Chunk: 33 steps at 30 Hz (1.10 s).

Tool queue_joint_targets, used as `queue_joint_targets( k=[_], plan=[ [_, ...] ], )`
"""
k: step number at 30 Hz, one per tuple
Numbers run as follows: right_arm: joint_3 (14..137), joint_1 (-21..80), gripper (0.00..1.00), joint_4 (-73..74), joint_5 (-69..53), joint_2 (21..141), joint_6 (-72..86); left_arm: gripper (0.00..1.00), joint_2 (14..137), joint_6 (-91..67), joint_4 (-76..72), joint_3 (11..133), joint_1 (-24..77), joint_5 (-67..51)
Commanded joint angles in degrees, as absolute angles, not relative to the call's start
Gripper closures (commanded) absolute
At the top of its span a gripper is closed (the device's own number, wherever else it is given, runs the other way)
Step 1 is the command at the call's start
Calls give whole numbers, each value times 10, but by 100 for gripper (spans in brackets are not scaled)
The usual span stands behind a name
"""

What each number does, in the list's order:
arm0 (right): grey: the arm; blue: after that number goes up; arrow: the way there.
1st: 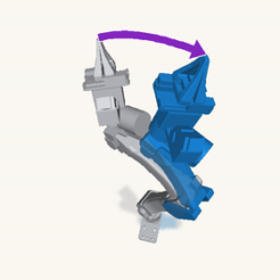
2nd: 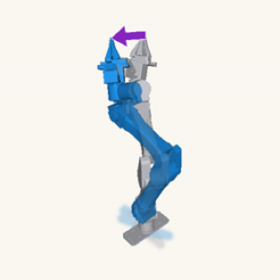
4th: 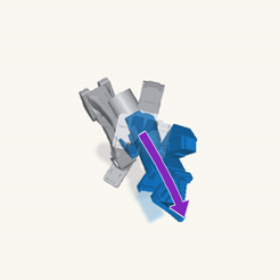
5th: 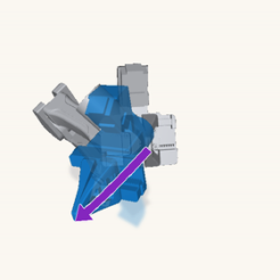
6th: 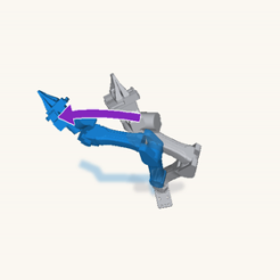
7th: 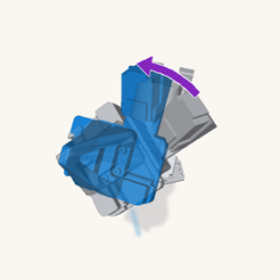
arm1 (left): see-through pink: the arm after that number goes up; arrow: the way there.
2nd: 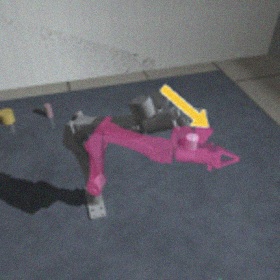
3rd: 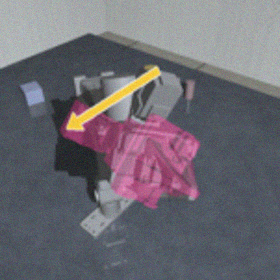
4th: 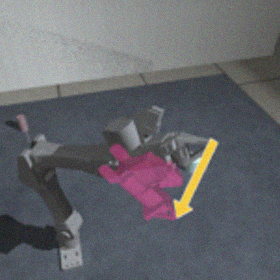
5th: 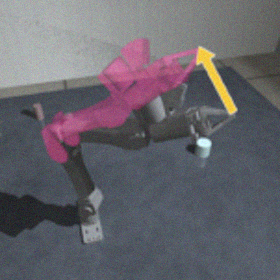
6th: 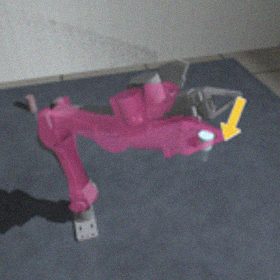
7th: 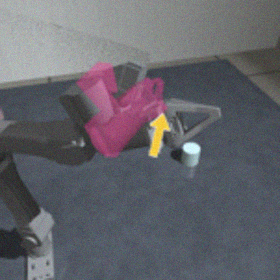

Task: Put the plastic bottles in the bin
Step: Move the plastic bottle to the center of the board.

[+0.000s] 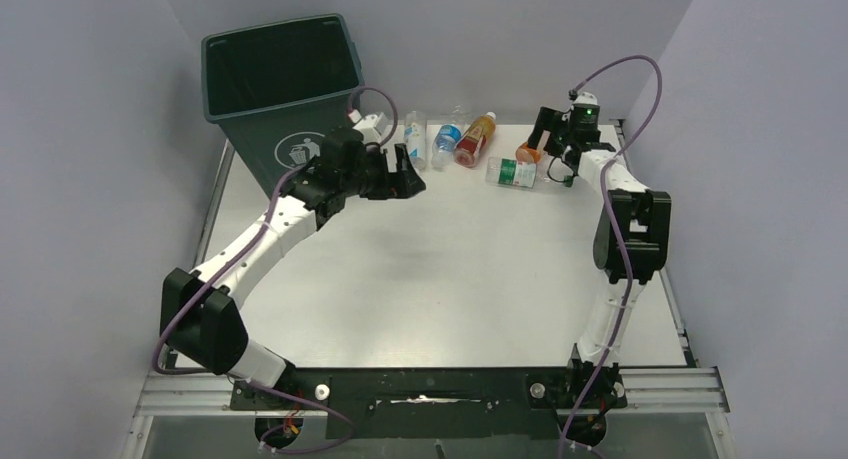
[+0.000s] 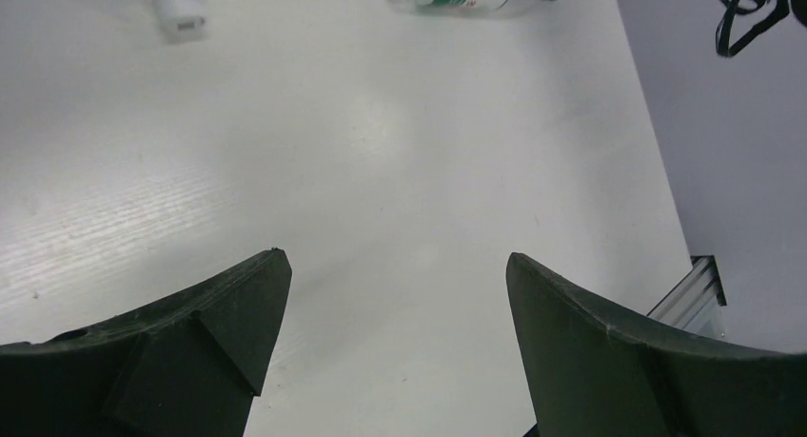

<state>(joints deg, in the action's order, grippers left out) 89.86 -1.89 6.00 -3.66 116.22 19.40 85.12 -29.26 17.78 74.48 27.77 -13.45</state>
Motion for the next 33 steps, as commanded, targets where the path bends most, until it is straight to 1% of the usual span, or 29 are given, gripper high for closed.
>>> queue_joint_targets(
  k=[1,5,8,16,21,26,30,33],
  plan=[
    [939,-6,2,62,-42,1201,182,15,868,-284,154,738,296,-106],
    [922,4,2,60,-41,1202,172,15,884,-281,151,740,299,-100],
    [877,13,1,51,-37,1179,164,15,894,-280,150,747,300,-100],
    [670,47,0,1,-35,1045,157,15,914,-286,135,749,308,-109],
    [593,74,0,5,-28,969,162,15,916,-299,119,730,327,-113],
    [563,76,1,52,0,876,165,15,901,-323,93,686,369,-112],
    [557,76,2,174,16,787,207,15,894,-339,59,638,410,-108],
    [525,77,2,261,-21,707,277,15,907,-341,43,628,415,-109]
  ],
)
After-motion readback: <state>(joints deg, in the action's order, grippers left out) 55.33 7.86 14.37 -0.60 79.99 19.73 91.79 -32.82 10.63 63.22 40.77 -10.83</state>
